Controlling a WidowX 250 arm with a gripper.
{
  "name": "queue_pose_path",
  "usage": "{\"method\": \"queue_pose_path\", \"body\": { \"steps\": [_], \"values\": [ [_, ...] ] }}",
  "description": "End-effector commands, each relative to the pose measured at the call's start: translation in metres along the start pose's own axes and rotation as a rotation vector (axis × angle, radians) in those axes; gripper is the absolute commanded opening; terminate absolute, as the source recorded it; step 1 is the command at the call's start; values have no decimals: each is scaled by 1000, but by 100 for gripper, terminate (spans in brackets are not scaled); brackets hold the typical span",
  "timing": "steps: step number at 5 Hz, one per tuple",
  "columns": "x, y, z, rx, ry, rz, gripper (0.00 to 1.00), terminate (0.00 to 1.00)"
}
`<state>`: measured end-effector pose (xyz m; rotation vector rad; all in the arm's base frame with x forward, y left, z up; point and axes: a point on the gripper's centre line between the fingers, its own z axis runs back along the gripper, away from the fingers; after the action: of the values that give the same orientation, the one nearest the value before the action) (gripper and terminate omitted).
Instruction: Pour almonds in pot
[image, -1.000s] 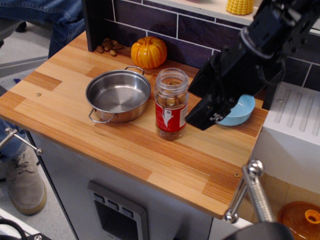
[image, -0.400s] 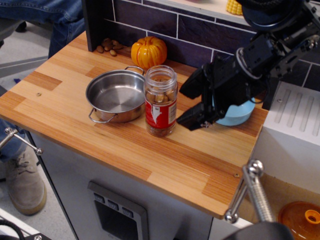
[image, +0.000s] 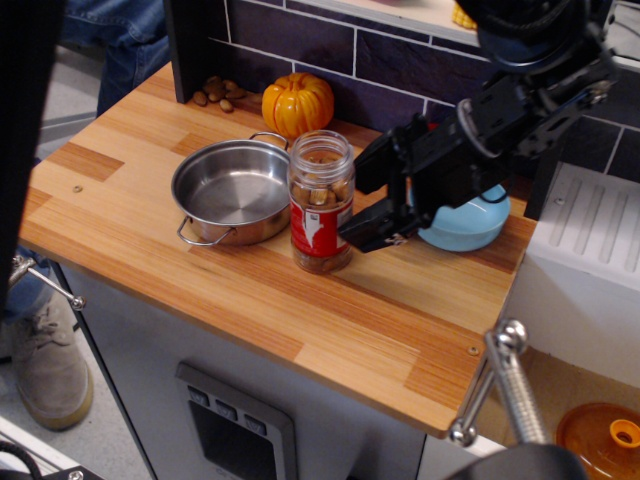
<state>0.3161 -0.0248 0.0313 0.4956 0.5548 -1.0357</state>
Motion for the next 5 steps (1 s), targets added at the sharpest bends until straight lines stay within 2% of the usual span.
{"method": "queue_pose_path", "body": {
  "steps": [1,2,3,4,5],
  "values": [
    [-24,-17,-7,-23,21,-15,100,0],
    [-38,-20,-14,-49,39,-15,100,0],
    [-45,-20,-15,-87,29,-18,100,0],
    [-48,-15,2,-122,-105,-112,0,0],
    [-49,-8,8,-83,-284,-229,0,0]
  ]
}}
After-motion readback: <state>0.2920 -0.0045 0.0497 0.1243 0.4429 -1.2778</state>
